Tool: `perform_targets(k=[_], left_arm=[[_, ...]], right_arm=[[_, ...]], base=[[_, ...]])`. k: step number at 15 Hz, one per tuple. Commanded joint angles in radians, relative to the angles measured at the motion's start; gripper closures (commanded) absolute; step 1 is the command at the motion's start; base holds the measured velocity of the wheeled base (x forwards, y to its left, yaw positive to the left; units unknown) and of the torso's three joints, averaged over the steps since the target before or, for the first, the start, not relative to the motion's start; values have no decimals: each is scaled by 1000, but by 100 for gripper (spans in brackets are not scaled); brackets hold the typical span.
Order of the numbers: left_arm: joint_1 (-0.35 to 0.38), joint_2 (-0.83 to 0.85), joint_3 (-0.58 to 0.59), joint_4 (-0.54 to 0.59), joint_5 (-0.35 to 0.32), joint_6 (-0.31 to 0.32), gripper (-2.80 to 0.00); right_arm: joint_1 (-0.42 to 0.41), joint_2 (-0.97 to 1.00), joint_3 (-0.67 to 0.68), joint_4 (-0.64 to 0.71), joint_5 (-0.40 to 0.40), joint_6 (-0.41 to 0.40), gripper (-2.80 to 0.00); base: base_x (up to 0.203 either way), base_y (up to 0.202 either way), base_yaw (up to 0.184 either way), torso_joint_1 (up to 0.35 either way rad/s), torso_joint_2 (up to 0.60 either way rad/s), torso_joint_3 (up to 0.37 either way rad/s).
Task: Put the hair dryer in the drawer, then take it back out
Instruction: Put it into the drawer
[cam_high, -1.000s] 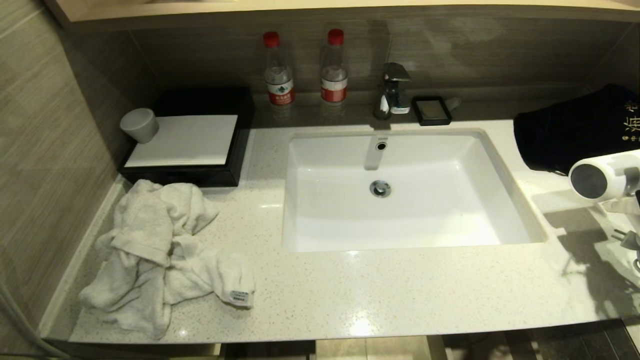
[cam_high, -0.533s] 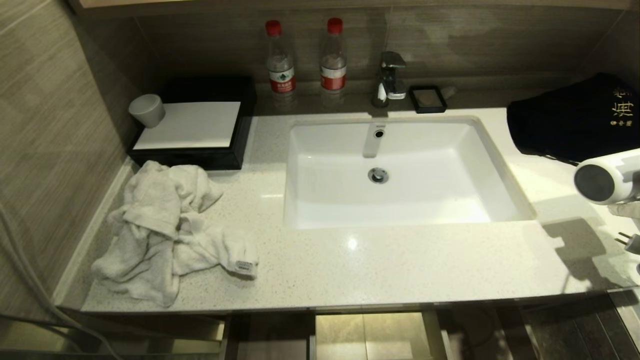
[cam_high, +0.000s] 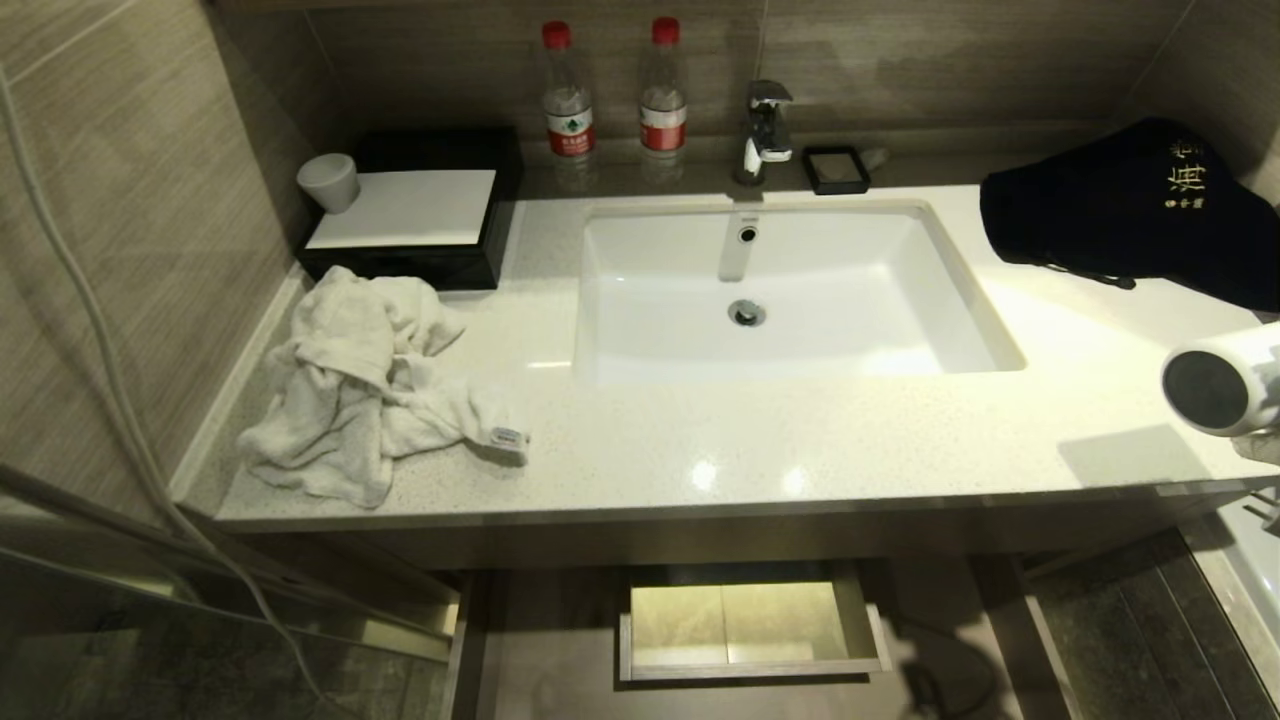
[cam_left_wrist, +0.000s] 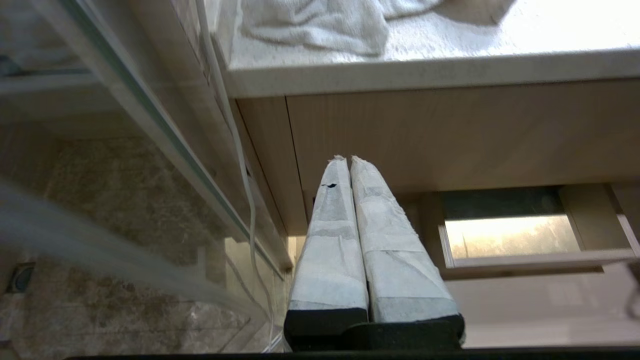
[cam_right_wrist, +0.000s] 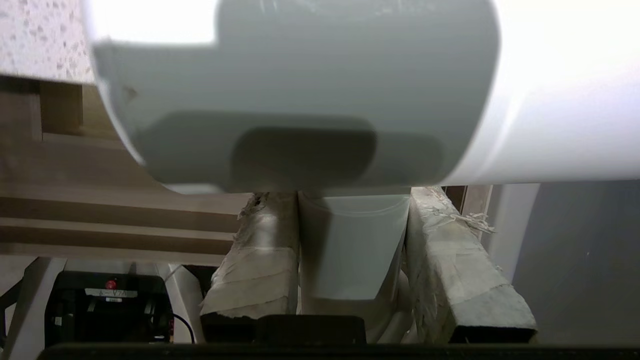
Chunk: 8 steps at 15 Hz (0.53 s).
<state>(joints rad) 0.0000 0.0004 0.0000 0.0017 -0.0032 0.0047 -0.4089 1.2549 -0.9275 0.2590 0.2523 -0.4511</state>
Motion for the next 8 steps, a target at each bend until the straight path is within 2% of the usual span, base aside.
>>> perform_targets(k=[1,8], left_arm=[[0,1,2,0,0,0,0],[0,1,2,0,0,0,0]], right_arm=[[8,-32,29,-1,-1,-1,0],[25,-62,64,-6,-7,0,0]], base=[[0,0,0,-380,284,-98],[0,0,0,-342,213,-133]])
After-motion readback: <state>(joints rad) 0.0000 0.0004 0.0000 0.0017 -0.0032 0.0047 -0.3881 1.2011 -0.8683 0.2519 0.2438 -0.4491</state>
